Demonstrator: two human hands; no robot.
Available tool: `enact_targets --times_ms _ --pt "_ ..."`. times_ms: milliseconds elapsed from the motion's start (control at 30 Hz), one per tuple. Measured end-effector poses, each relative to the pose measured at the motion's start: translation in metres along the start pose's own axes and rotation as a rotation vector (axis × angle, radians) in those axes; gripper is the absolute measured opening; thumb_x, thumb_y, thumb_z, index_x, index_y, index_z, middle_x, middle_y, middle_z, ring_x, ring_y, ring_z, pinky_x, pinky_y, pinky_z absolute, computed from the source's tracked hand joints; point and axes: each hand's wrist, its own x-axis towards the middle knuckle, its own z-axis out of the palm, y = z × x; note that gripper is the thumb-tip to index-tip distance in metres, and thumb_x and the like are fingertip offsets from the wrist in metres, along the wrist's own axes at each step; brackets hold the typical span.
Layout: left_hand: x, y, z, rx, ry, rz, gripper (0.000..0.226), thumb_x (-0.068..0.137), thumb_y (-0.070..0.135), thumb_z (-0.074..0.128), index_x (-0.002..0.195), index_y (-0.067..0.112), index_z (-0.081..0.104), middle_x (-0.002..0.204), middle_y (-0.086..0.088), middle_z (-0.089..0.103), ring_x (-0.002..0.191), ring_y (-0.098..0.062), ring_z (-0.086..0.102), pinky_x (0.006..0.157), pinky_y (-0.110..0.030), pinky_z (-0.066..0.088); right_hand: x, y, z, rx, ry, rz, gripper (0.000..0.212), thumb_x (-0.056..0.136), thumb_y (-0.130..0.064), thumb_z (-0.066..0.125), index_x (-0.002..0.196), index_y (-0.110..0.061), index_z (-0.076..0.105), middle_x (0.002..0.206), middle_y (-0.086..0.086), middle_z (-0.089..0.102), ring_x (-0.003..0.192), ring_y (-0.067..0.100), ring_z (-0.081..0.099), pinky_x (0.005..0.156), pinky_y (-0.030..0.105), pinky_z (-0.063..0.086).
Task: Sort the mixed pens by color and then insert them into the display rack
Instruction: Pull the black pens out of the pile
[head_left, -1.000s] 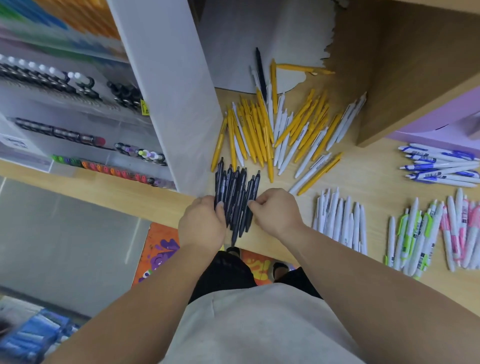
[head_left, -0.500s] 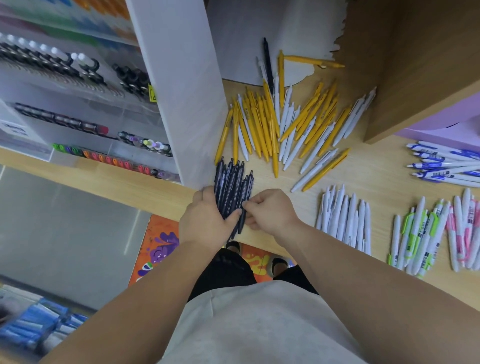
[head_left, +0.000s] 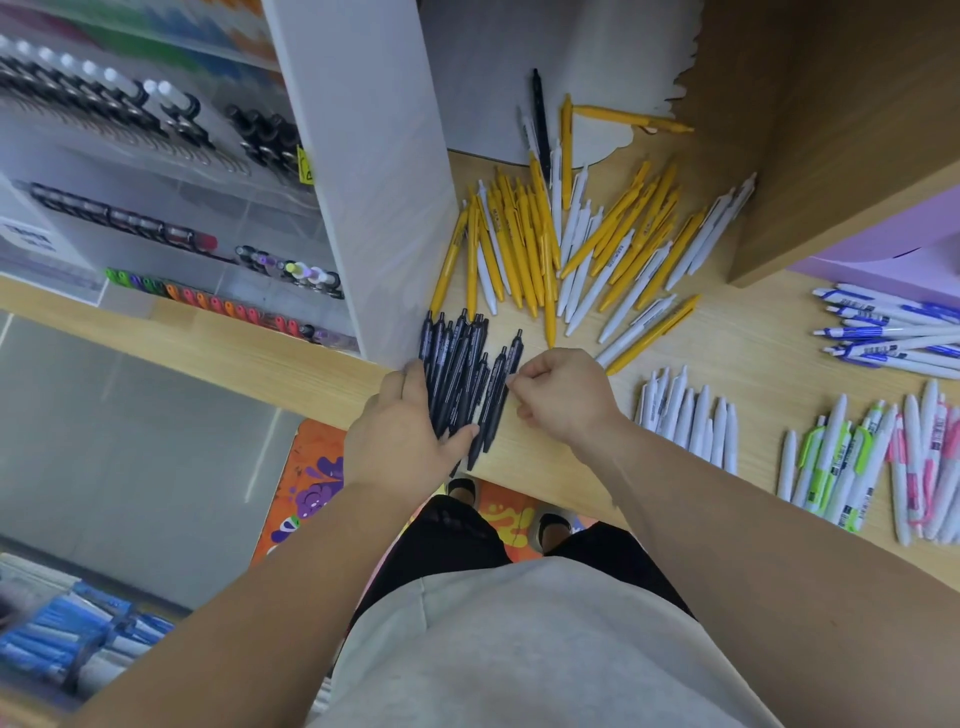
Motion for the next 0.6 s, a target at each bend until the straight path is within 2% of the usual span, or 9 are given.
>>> enact_targets --times_ms 67,167,233,300,333,400,467,533,600 --pt "-0.001 0.002 -0.001 0.013 0.004 0.01 0.085 0.084 0.062 0.061 0.149 0.016 0.031 0.132 -0.005 0.048 0.11 -0.026 0.057 0.079 -0.039 0.052 0.002 -0.006 -0.011 -0.04 0.044 -0.048 0.016 0.087 -0.034 0.068 0.087 -0.018 0.072 0.076 0.001 0.074 0.078 0.02 0.071 0.079 0.041 0.06" --pt "-0.002 0.002 0.0 -0.005 0.037 0.026 0.073 0.089 0.056 0.06 0.146 0.015 0.04 0.131 -0.006 0.051 0.106 -0.027 0.059 0.076 -0.04 0.054 0.012 -0.03 -0.037 -0.104 0.174 -0.174 0.019 0.092 -0.033 0.062 0.095 -0.018 0.074 0.09 -0.006 0.07 0.083 0.014 0.065 0.079 0.028 0.053" --pt "-0.001 0.0 0.002 -0.068 0.077 0.02 0.063 0.09 0.048 0.063 0.141 0.014 0.048 0.129 -0.006 0.055 0.103 -0.029 0.062 0.075 -0.041 0.056 0.028 -0.052 -0.056 -0.104 0.267 -0.238 0.019 0.093 -0.029 0.059 0.086 -0.016 0.072 0.078 -0.006 0.065 0.072 0.012 0.06 0.067 0.024 0.045" --pt "0.0 -0.003 0.005 -0.137 0.109 0.009 0.056 0.089 0.043 0.067 0.134 0.012 0.056 0.125 -0.006 0.059 0.101 -0.029 0.063 0.076 -0.04 0.057 0.051 -0.075 -0.069 -0.126 0.312 -0.285 0.028 0.094 -0.026 0.058 0.078 -0.005 0.068 0.068 0.003 0.061 0.064 0.017 0.057 0.06 0.027 0.044" --pt "0.0 -0.005 0.006 -0.168 0.123 0.005 0.053 0.088 0.041 0.069 0.131 0.012 0.059 0.123 -0.006 0.06 0.1 -0.028 0.064 0.077 -0.039 0.056 0.064 -0.086 -0.073 -0.146 0.318 -0.3 0.031 0.094 -0.026 0.058 0.08 -0.001 0.069 0.07 0.008 0.063 0.067 0.021 0.059 0.062 0.03 0.048" --pt "-0.002 -0.01 0.009 -0.239 0.133 -0.021 0.05 0.087 0.038 0.072 0.129 0.012 0.062 0.119 -0.004 0.06 0.096 -0.025 0.064 0.077 -0.036 0.055 0.092 -0.106 -0.077 -0.204 0.328 -0.321 0.033 0.096 -0.029 0.057 0.093 0.0 0.071 0.089 0.014 0.07 0.082 0.026 0.066 0.074 0.035 0.056" --pt "-0.003 -0.014 0.011 -0.327 0.119 -0.068 0.05 0.086 0.035 0.073 0.13 0.014 0.061 0.116 -0.001 0.058 0.088 -0.02 0.061 0.078 -0.033 0.053 0.121 -0.122 -0.078 -0.291 0.339 -0.339 0.033 0.096 -0.028 0.055 0.101 0.0 0.071 0.102 0.015 0.071 0.094 0.028 0.067 0.081 0.037 0.056" --pt "-0.002 -0.017 0.012 -0.41 0.125 -0.102 0.048 0.085 0.032 0.075 0.129 0.017 0.062 0.111 0.004 0.056 0.082 -0.015 0.057 0.081 -0.031 0.052 0.148 -0.133 -0.076 -0.401 0.334 -0.334 0.033 0.096 -0.029 0.053 0.096 -0.001 0.071 0.101 0.014 0.07 0.097 0.028 0.066 0.077 0.032 0.053" --pt "0.001 -0.019 0.011 -0.478 0.145 -0.126 0.043 0.084 0.028 0.077 0.125 0.019 0.065 0.102 0.007 0.055 0.082 -0.013 0.055 0.083 -0.03 0.051 0.167 -0.14 -0.073 -0.515 0.334 -0.297 0.031 0.096 -0.031 0.051 0.086 -0.006 0.067 0.096 0.011 0.066 0.099 0.028 0.065 0.07 0.026 0.043"
